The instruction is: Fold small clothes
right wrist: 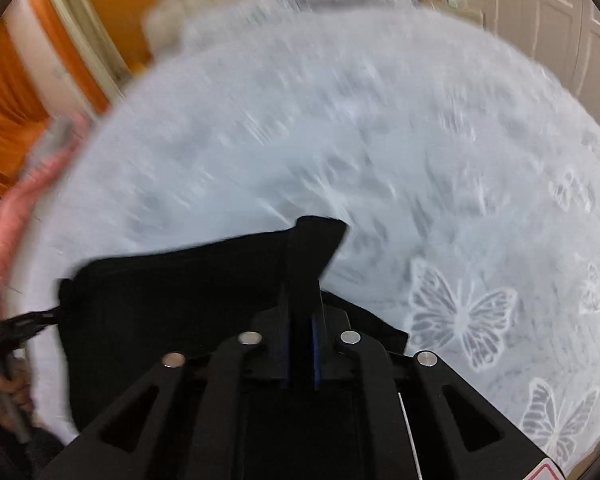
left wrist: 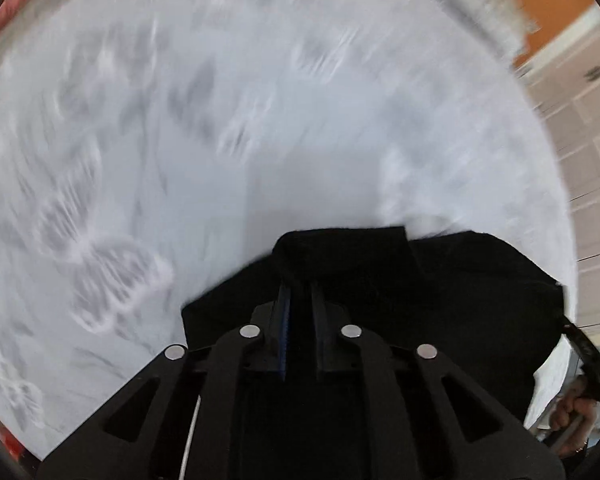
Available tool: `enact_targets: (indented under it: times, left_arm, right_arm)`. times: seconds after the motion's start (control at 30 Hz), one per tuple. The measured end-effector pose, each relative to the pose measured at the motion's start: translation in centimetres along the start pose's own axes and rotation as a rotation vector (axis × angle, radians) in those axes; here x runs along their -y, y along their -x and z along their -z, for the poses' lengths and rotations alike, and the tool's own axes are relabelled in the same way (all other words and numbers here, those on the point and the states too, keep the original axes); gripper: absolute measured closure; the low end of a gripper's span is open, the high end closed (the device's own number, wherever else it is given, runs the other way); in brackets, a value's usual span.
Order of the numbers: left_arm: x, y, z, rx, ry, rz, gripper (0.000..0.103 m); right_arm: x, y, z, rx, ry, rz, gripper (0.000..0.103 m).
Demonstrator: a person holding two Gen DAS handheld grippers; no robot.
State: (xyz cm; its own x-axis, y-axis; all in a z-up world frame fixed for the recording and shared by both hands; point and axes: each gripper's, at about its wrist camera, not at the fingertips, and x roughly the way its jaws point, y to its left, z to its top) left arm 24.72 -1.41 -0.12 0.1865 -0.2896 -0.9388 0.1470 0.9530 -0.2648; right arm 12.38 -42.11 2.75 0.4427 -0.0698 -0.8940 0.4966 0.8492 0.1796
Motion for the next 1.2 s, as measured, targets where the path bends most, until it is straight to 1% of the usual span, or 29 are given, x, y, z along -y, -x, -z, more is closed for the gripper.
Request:
enact_targets:
  times: [0.03,0.07,0.1,0.13,0.17,0.2,0.23,0.27,0.33,0.37,0.4,0.43,0.47,0.5,0.57,0.63,0.67,0.7,0.73,0.77,0.83,0.9,0.93,1.0,1.03,1.07,1.1,1.13,1.2]
  left_arm:
    - [-0.2,-0.3,0.4,-0.003,0.006,-0.008,0.094]
    - [-0.2,0.4,0.8,0.023,0.012,0.000,0.091]
    - [-0.2,1.6,1.3,0.043,0.015,0.004,0.085]
    - [-0.2,3.4,2.2,0.068,0.010,0.003,0.067]
    - [-0.1,4.9,3.2,0.102,0.005,0.002,0.047]
    - [0.1,6.0,4.2,0.137,-0.004,-0.003,0.041]
    - [0.6,7.0,5.7,0.159,-0.024,-0.009,0.040]
    - [0.9,6.9,6.6,0.150,-0.045,-0.004,0.040]
    - [1.9,5.5,9.4,0.076,-0.079,-0.017,0.040]
    - [2.1,4.4,10.5,0.039,-0.085,-0.033,0.041]
    - [2.0,3.4,11.5,0.006,-0.079,-0.060,0.042]
    - [1.3,3.0,12.7,-0.004,-0.061,-0.089,0.045]
    - [0.8,3.0,13.3,0.005,-0.052,-0.114,0.044]
    - [-0.1,3.2,13.7,-0.007,-0.033,-0.146,0.044]
    - [-2.7,3.5,14.7,-0.038,0.042,-0.107,0.043]
    - [-4.2,4.0,15.3,-0.042,0.063,-0.097,0.043]
    - [-4.4,4.4,15.4,-0.042,0.067,-0.094,0.044]
    - [-4.5,4.8,15.3,-0.038,0.083,-0.079,0.045]
    - [-4.5,5.5,15.0,-0.018,0.114,-0.042,0.044]
    - [-4.5,5.9,14.6,0.001,0.135,-0.010,0.040]
    - [-4.2,6.0,13.2,0.030,0.171,0.038,0.033]
    - [-4.1,4.6,11.7,0.025,0.214,0.081,0.027]
    - [-4.0,3.7,11.0,0.010,0.226,0.097,0.026]
    - [-4.3,1.8,10.1,-0.021,0.268,0.092,0.024]
    - [-4.6,1.4,9.8,-0.004,0.288,0.105,0.017]
    - [-4.7,1.3,9.7,0.034,0.314,0.120,0.014]
    - [-4.4,1.2,9.8,0.043,0.336,0.121,0.014]
    - [-4.3,1.1,9.7,0.042,0.344,0.117,0.017]
    - [-4.8,1.8,9.4,0.050,0.328,0.098,0.050]
  right_arm:
    - [0.9,-2.6,0.3,-0.088,-0.021,0.059,0.095]
    - [1.4,-3.6,0.8,-0.127,-0.041,0.091,0.095]
    - [1.8,-3.3,1.1,-0.118,-0.071,0.075,0.095]
    - [1.8,-1.4,1.7,-0.056,-0.097,0.056,0.093]
    - [1.5,0.4,2.2,-0.009,-0.095,0.050,0.086]
    - [1.0,2.2,2.9,0.032,-0.079,0.040,0.085]
    - [0.0,4.0,4.2,0.051,-0.049,0.015,0.085]
    - [-1.1,4.9,5.4,0.040,-0.024,-0.014,0.085]
    - [-3.8,5.4,8.6,-0.028,0.049,-0.105,0.086]
    - [-5.4,4.9,10.6,-0.080,0.108,-0.125,0.086]
    - [-6.5,4.1,12.1,-0.120,0.157,-0.126,0.090]
    - [-6.8,3.5,13.2,-0.143,0.181,-0.112,0.096]
    - [-6.3,2.6,14.1,-0.170,0.180,-0.076,0.099]
    - [-4.4,1.9,15.0,-0.188,0.138,-0.014,0.099]
    - [-0.3,2.0,15.8,-0.181,0.055,0.077,0.100]
    - [3.3,2.6,16.4,-0.198,-0.028,0.086,0.103]
    - [4.3,3.1,16.4,-0.208,-0.064,0.072,0.103]
    - [4.7,4.0,16.2,-0.210,-0.082,0.087,0.102]
    - [4.4,4.8,15.9,-0.192,-0.077,0.090,0.098]
    - [3.8,5.7,15.5,-0.163,-0.069,0.076,0.089]
    - [1.6,7.0,14.5,-0.110,-0.044,0.018,0.089]
    - [-2.1,6.9,13.1,-0.088,0.000,-0.078,0.089]
    - [-3.8,6.4,12.5,-0.088,0.025,-0.110,0.089]
    - [-6.8,5.3,11.8,-0.099,0.065,-0.152,0.090]
    - [-8.6,4.3,11.5,-0.110,0.093,-0.166,0.090]
    - [-10.3,3.4,11.2,-0.123,0.116,-0.172,0.090]
    - [-11.6,2.3,11.3,-0.142,0.138,-0.177,0.090]
    - [-12.7,0.7,11.5,-0.177,0.160,-0.169,0.090]
    - [-13.5,-2.4,12.0,-0.247,0.174,-0.125,0.092]
